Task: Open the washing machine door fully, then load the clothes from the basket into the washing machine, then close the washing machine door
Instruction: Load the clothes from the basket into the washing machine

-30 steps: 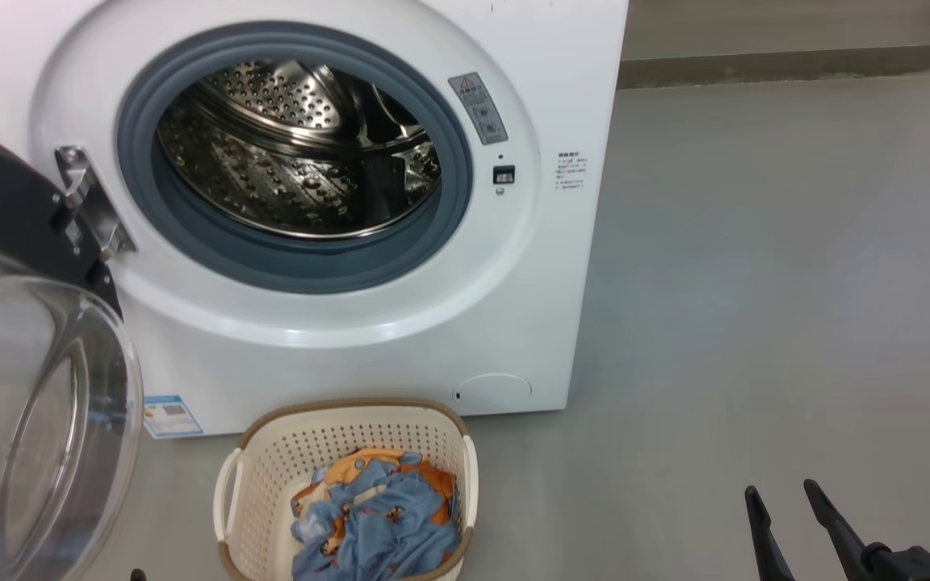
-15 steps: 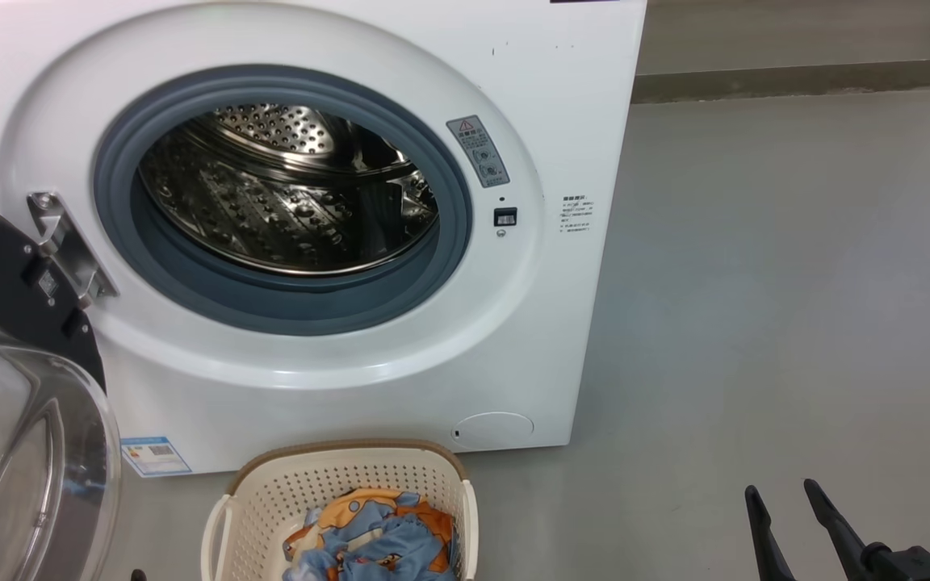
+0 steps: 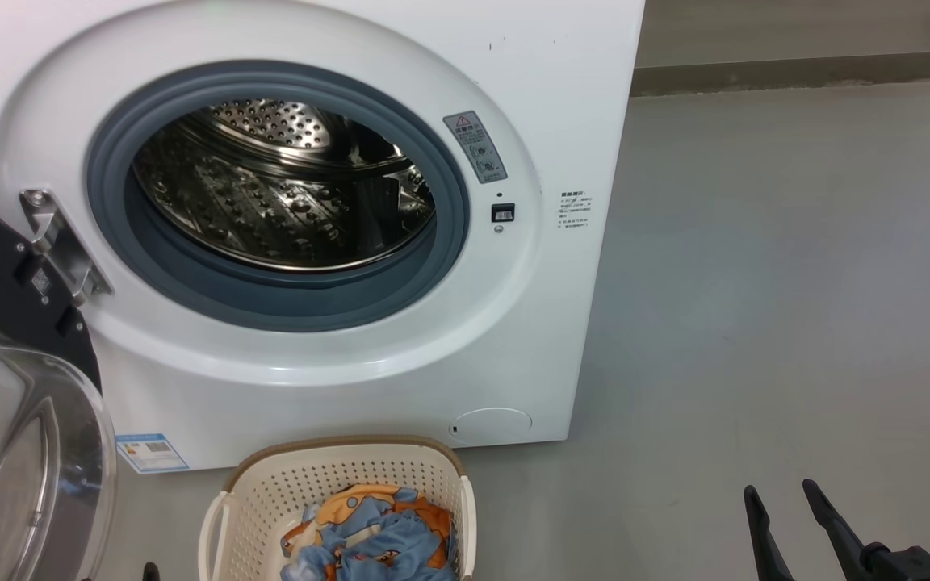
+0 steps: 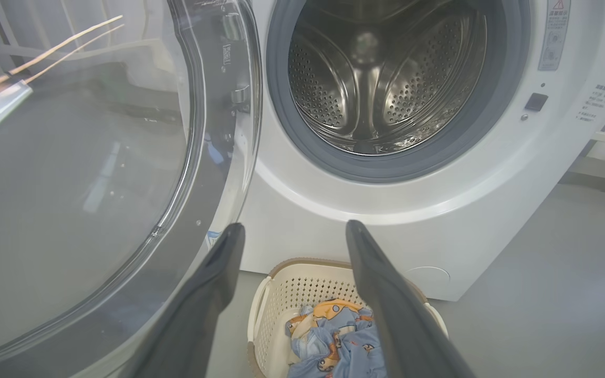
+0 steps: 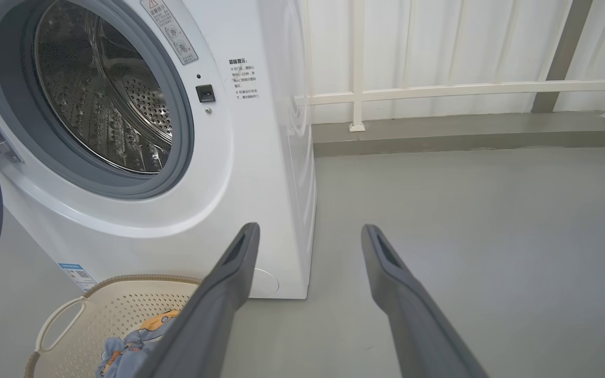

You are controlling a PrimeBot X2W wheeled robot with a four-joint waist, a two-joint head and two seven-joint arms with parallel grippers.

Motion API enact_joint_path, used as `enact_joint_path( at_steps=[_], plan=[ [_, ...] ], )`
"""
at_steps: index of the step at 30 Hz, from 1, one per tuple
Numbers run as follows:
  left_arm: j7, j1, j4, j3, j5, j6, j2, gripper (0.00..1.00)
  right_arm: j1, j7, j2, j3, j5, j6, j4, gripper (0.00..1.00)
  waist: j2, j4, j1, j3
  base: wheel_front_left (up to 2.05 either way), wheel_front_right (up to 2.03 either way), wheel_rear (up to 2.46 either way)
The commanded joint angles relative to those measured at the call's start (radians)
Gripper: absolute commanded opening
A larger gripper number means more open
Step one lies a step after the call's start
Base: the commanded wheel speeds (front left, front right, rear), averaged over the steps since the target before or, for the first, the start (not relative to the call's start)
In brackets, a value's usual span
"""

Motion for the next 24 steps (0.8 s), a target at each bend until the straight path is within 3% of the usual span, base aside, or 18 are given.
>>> enact_joint_path(
  at_steps=[1,12,18,24],
  plan=[
    [-0.01,-0.021,-0.028,0.026,0.01,-0.002,0.005,1.0,-0.042,-0.012,-0.006,0.027,-0.005,0.002,-0.027,1.0,-0.0001,-0.002,0.0,0.002,0.0,0.0,0.0],
    [-0.01,-0.071,0.047,-0.065,-0.072,-0.002,0.012,1.0,-0.052,-0.012,-0.002,0.042,-0.01,0.002,-0.035,1.0,-0.0001,-0.032,0.0,0.07,0.0,0.0,0.0],
    [-0.001,-0.149,0.097,-0.171,-0.141,-0.002,0.084,1.0,-0.088,-0.012,0.0,0.057,-0.013,0.002,-0.045,1.0,-0.0001,-0.069,0.0,0.159,0.0,0.0,0.0],
    [0.032,-0.223,0.154,-0.218,-0.19,-0.002,0.129,1.0,-0.121,-0.012,0.001,0.075,0.012,0.002,-0.051,1.0,-0.0001,-0.111,0.0,0.235,0.0,0.0,0.0]
  ],
)
